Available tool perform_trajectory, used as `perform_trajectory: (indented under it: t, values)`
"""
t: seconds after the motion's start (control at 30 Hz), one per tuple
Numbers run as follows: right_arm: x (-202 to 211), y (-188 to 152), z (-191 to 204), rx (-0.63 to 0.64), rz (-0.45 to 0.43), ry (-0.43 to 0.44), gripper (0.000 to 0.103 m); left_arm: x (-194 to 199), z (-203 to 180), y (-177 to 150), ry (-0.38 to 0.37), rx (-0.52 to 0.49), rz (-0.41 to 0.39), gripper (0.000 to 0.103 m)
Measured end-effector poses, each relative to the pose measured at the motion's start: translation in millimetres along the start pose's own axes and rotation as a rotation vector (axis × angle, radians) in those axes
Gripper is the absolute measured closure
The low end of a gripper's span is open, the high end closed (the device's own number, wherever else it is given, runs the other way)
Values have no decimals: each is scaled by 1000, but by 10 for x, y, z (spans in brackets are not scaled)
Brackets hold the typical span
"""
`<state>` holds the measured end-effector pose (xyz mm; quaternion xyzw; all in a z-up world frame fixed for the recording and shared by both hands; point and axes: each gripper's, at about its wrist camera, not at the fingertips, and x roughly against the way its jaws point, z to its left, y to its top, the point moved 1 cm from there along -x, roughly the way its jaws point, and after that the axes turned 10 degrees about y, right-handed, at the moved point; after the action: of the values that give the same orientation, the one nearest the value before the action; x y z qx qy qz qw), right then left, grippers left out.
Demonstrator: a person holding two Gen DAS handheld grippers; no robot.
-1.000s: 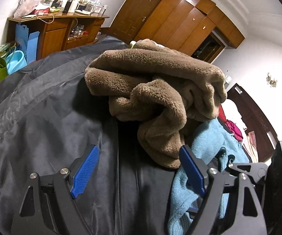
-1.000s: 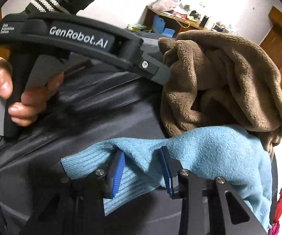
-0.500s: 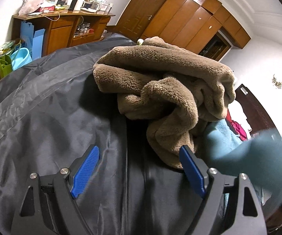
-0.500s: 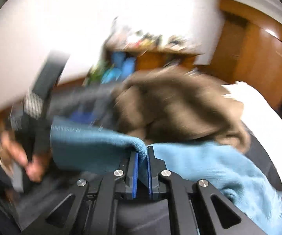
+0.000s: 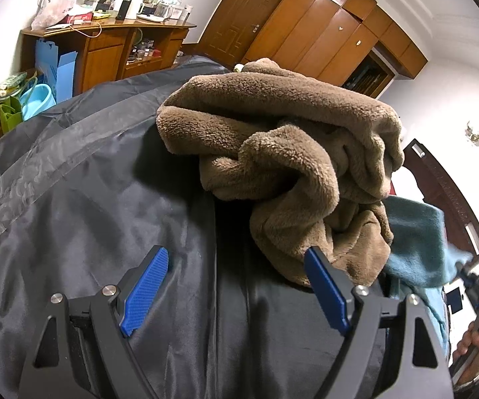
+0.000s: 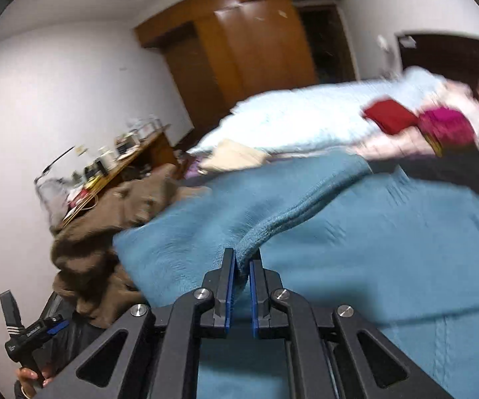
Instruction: Fold clothes
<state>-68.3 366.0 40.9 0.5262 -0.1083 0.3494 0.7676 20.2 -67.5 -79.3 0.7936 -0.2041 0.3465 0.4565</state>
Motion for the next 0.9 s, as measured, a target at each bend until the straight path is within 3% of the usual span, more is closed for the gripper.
perform_trajectory:
  t: [0.2, 0.3, 0.33, 0.37, 0.43, 0.7, 0.9]
  values:
    - [133, -391, -452, -98, 67, 6, 93, -13, -30, -9, 30, -15, -11, 17]
    - [3, -524, -758, -161, 131, 36, 83, -10, -33, -18, 40, -18, -14, 17]
    - [22, -586, -841, -184, 147, 49, 73, -6, -33, -23, 43, -18, -15, 17]
    - [90, -645, -905, -205, 150, 51, 48, -2, -33, -27, 47, -19, -16, 17]
    - [257, -736, -1038, -253, 139, 58, 18, 13, -34, -39, 52, -22, -18, 17]
    - [847, -846, -1603, -433, 23, 87, 18, 32, -64, -65, 77, -38, -21, 17]
    - [685, -968, -1698, -545, 61, 220, 18, 39, -93, -74, 87, -47, -20, 17]
